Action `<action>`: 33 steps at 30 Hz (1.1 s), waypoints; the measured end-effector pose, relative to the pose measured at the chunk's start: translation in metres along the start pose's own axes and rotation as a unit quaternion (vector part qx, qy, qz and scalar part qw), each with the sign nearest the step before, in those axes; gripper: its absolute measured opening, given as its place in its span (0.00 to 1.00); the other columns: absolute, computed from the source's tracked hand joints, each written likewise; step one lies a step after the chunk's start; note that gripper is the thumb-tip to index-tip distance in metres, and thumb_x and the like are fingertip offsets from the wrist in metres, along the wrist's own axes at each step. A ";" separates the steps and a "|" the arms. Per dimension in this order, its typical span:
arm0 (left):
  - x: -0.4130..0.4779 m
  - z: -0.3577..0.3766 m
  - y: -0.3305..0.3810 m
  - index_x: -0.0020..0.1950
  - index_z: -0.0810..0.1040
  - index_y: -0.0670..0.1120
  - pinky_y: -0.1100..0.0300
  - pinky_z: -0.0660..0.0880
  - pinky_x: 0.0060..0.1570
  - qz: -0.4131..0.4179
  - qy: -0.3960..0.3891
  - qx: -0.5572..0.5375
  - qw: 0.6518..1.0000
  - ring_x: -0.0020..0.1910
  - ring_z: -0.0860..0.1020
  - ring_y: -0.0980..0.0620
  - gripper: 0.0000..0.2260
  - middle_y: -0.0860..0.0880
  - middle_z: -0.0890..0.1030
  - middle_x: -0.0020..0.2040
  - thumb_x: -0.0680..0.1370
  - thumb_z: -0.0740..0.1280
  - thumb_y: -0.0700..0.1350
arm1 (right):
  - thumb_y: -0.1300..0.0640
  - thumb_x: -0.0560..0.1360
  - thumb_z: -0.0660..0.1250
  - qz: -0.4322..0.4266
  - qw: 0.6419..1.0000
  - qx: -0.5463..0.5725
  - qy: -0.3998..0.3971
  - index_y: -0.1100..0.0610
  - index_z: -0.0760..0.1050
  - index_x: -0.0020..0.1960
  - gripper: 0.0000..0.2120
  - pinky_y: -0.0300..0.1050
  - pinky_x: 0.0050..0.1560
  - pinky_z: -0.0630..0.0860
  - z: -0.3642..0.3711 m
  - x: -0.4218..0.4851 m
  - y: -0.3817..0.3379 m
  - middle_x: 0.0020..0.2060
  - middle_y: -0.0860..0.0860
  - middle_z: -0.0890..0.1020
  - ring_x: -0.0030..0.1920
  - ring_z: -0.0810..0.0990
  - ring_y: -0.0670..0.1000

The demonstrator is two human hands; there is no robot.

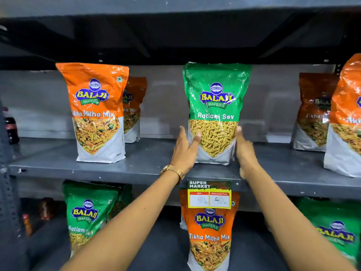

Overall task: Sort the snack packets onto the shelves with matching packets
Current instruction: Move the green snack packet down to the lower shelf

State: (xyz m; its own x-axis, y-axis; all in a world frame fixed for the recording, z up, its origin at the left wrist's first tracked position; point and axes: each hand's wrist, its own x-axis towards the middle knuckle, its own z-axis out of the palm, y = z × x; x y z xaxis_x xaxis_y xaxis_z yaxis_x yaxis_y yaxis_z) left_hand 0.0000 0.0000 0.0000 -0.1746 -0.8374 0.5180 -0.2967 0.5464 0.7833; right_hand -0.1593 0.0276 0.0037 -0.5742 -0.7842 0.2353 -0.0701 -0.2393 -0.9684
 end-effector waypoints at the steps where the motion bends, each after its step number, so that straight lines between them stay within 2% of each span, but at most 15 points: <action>1: 0.000 0.002 -0.001 0.78 0.47 0.49 0.47 0.51 0.78 0.000 -0.010 -0.021 1.000 0.79 0.54 0.47 0.37 0.47 0.54 0.80 0.76 0.54 0.67 | 0.33 0.74 0.55 0.010 0.999 0.031 -0.013 0.56 0.72 0.66 0.32 0.55 0.53 0.77 0.000 -0.001 -0.002 0.66 0.61 0.76 0.63 0.77 0.61; 3: 0.004 0.003 -0.007 0.77 0.51 0.53 0.43 0.58 0.76 0.015 -0.030 -0.021 0.999 0.77 0.60 0.48 0.42 0.49 0.60 0.79 0.70 0.53 0.74 | 0.36 0.77 0.54 0.009 0.997 0.050 -0.050 0.53 0.78 0.56 0.24 0.60 0.60 0.76 -0.001 0.003 -0.001 0.60 0.61 0.81 0.59 0.80 0.63; 4: 0.002 0.002 -0.008 0.76 0.52 0.55 0.43 0.59 0.75 0.007 -0.049 -0.031 0.998 0.77 0.61 0.48 0.42 0.50 0.61 0.78 0.69 0.54 0.75 | 0.37 0.77 0.54 0.007 0.996 0.060 -0.071 0.51 0.79 0.51 0.22 0.57 0.62 0.75 -0.002 0.003 -0.001 0.57 0.57 0.83 0.56 0.81 0.60; 6: 0.005 -0.001 -0.012 0.77 0.51 0.53 0.44 0.60 0.75 -0.031 -0.058 -0.075 0.995 0.76 0.63 0.48 0.41 0.48 0.62 0.78 0.71 0.60 0.70 | 0.38 0.77 0.53 -0.012 0.993 0.048 -0.109 0.49 0.78 0.48 0.20 0.48 0.57 0.76 -0.001 0.005 0.002 0.51 0.50 0.83 0.51 0.81 0.50; 8: 0.005 -0.008 -0.010 0.77 0.54 0.47 0.47 0.62 0.74 -0.086 -0.059 -0.158 0.982 0.74 0.66 0.46 0.38 0.46 0.65 0.76 0.74 0.66 0.61 | 0.38 0.76 0.56 -0.038 0.990 0.021 -0.134 0.50 0.78 0.48 0.19 0.44 0.54 0.75 0.001 0.004 0.003 0.47 0.46 0.83 0.49 0.81 0.46; 9: 0.008 -0.010 -0.014 0.75 0.59 0.46 0.47 0.64 0.73 -0.096 -0.061 -0.193 0.975 0.72 0.68 0.46 0.36 0.45 0.68 0.74 0.73 0.69 0.58 | 0.37 0.75 0.59 -0.045 0.989 0.009 -0.142 0.50 0.79 0.50 0.19 0.45 0.56 0.75 0.001 0.005 0.004 0.48 0.46 0.84 0.51 0.82 0.46; 12: 0.006 -0.011 -0.017 0.65 0.72 0.45 0.48 0.71 0.67 -0.071 -0.067 -0.176 0.980 0.65 0.76 0.45 0.26 0.44 0.78 0.65 0.71 0.73 0.53 | 0.34 0.63 0.71 -0.062 0.983 -0.012 -0.170 0.53 0.77 0.60 0.32 0.48 0.61 0.75 0.000 0.001 0.008 0.56 0.49 0.85 0.56 0.83 0.48; 13: 0.004 -0.010 -0.017 0.63 0.73 0.47 0.48 0.72 0.66 -0.059 -0.065 -0.145 0.986 0.64 0.77 0.46 0.26 0.46 0.79 0.64 0.68 0.74 0.55 | 0.35 0.60 0.73 -0.071 0.981 -0.020 -0.177 0.53 0.76 0.61 0.35 0.48 0.61 0.75 -0.001 -0.001 0.010 0.56 0.49 0.85 0.56 0.83 0.48; 16: -0.002 -0.009 -0.019 0.63 0.71 0.49 0.46 0.74 0.65 -0.019 -0.048 -0.082 0.995 0.62 0.78 0.48 0.35 0.48 0.79 0.63 0.61 0.74 0.63 | 0.38 0.62 0.74 -0.105 0.977 -0.055 -0.176 0.51 0.77 0.59 0.30 0.48 0.62 0.76 -0.004 -0.008 0.012 0.54 0.47 0.85 0.55 0.83 0.46; 19: -0.013 -0.014 -0.014 0.64 0.70 0.48 0.46 0.75 0.64 -0.006 -0.042 -0.055 0.998 0.62 0.78 0.47 0.32 0.48 0.79 0.64 0.65 0.75 0.60 | 0.36 0.61 0.74 -0.122 0.975 -0.077 -0.166 0.50 0.77 0.57 0.29 0.49 0.63 0.75 -0.009 -0.018 0.010 0.54 0.46 0.85 0.55 0.83 0.45; 21: -0.028 -0.017 -0.008 0.66 0.69 0.49 0.50 0.75 0.63 0.013 -0.038 -0.025 0.999 0.62 0.77 0.47 0.29 0.48 0.79 0.65 0.69 0.73 0.57 | 0.36 0.61 0.73 -0.127 0.974 -0.081 -0.167 0.50 0.76 0.58 0.30 0.49 0.63 0.75 -0.013 -0.030 0.008 0.54 0.45 0.85 0.55 0.82 0.45; 23: -0.044 -0.019 -0.008 0.68 0.67 0.50 0.52 0.75 0.60 0.038 -0.009 0.006 0.999 0.62 0.77 0.48 0.30 0.49 0.78 0.65 0.70 0.72 0.58 | 0.38 0.63 0.72 -0.136 0.972 -0.074 -0.176 0.50 0.76 0.58 0.28 0.47 0.61 0.76 -0.016 -0.047 0.005 0.54 0.46 0.85 0.54 0.83 0.45; 26: -0.072 -0.022 -0.009 0.69 0.66 0.52 0.46 0.75 0.63 0.065 0.032 -0.028 0.997 0.64 0.76 0.50 0.33 0.52 0.78 0.66 0.69 0.70 0.63 | 0.40 0.62 0.72 -0.138 0.975 -0.038 -0.167 0.51 0.76 0.58 0.28 0.47 0.58 0.79 -0.018 -0.075 0.001 0.52 0.46 0.86 0.50 0.85 0.43; 29: -0.093 -0.028 -0.012 0.70 0.65 0.57 0.44 0.75 0.62 0.070 0.067 -0.062 0.993 0.64 0.76 0.51 0.35 0.54 0.77 0.66 0.67 0.68 0.67 | 0.39 0.63 0.74 -0.162 0.980 -0.016 -0.117 0.49 0.77 0.56 0.26 0.53 0.57 0.80 -0.014 -0.103 0.005 0.52 0.47 0.86 0.52 0.85 0.46; 33: -0.119 -0.051 -0.009 0.69 0.68 0.56 0.47 0.76 0.62 0.080 0.082 -0.084 0.990 0.63 0.77 0.55 0.31 0.55 0.78 0.64 0.69 0.73 0.58 | 0.41 0.65 0.74 -0.189 0.977 -0.007 -0.098 0.50 0.77 0.55 0.23 0.53 0.57 0.80 -0.009 -0.143 0.006 0.52 0.47 0.86 0.53 0.84 0.45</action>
State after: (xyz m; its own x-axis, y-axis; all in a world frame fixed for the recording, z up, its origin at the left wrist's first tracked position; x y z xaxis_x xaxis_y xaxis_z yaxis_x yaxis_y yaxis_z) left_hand 0.0710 0.0960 -0.0511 -0.0483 -0.7329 0.6787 -0.1141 0.6791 0.7252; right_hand -0.0854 0.1431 -0.0368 -0.3385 -0.7356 0.5867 -0.2591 -0.5265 -0.8097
